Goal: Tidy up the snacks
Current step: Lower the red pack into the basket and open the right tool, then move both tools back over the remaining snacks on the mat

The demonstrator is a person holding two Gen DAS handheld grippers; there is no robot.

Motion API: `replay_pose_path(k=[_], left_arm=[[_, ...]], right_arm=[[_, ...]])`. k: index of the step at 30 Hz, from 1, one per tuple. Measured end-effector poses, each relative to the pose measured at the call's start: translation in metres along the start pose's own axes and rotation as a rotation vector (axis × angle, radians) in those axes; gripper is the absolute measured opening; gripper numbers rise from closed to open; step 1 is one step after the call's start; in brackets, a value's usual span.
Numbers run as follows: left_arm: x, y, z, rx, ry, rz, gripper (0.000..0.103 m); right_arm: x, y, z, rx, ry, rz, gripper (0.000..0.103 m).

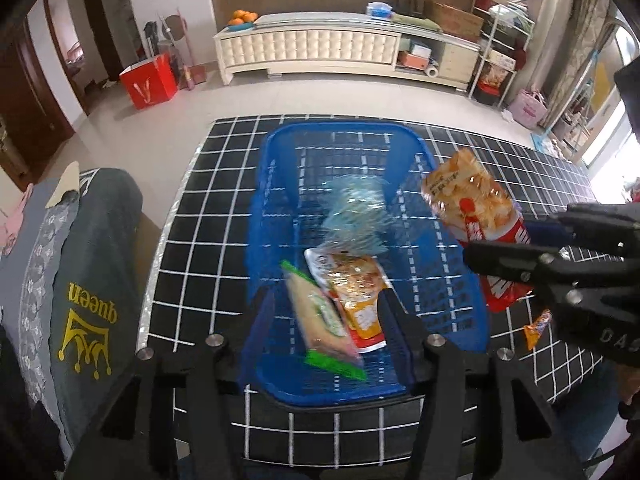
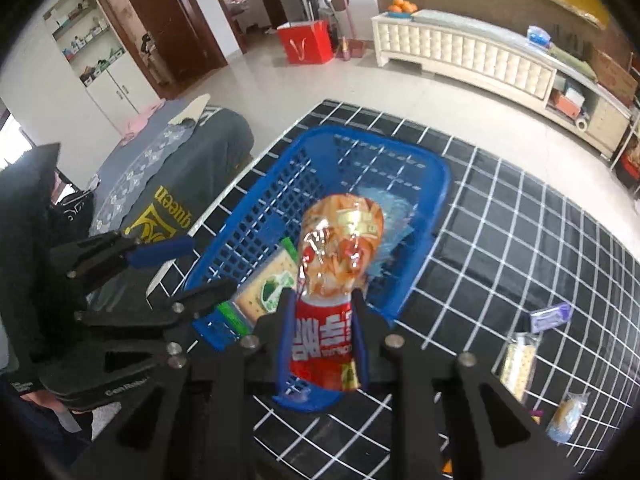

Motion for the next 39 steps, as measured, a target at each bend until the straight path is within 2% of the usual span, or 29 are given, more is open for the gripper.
replay_pose_path(k=[3, 9, 22, 25, 28, 30, 32, 39], left_arm=[[0.016, 0.001, -0.002, -0.009, -0.031, 0.018, 0.051], [0.033, 0.006, -0.011, 0.002, -0.034, 0.025, 0.051], [0.042, 0.019, -0.020, 0.017, -0.012, 0.055, 0.051], [0.040, 0.020, -0.018, 0.013, -0.018, 0.052, 0.051], [0.037, 0.018, -0.014, -0.014, -0.053, 0.028, 0.051], [0.034, 0.017, -0.011, -0.025, -0.062, 0.021, 0.051], [0.031, 0.018, -0.009, -0.027, -0.061, 0.021, 0.051], [0.010, 0.016, 0.002, -0.048, -0.051, -0.019, 0.051]], right_arm=[[0.007, 0.001, -0.020, 0.035, -0.008, 0.001, 0.030], [0.021, 0.003, -0.044, 0.085, 0.001, 0.029, 0.030], [0.023, 0.006, -0.055, 0.096, 0.081, 0.077, 0.033], [0.020, 0.003, -0.050, 0.068, 0.127, 0.084, 0.042], [0.018, 0.003, -0.049, 0.064, 0.122, 0.082, 0.055], [0.016, 0.004, -0.046, 0.059, 0.109, 0.069, 0.068], [0.014, 0.003, -0.042, 0.046, 0.106, 0.060, 0.074], [-0.006, 0.009, -0.011, -0.025, 0.124, 0.053, 0.079]])
Point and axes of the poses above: each gripper's, at about its wrist camera, not at the fingertips, and z roughly against the way its jaws point, x to its left, y to its underside, the point moved 9 cm from there along -z, roughly the way its jaws point, and after that the axes turned 6 degrees about y, right-handed, at the moved point
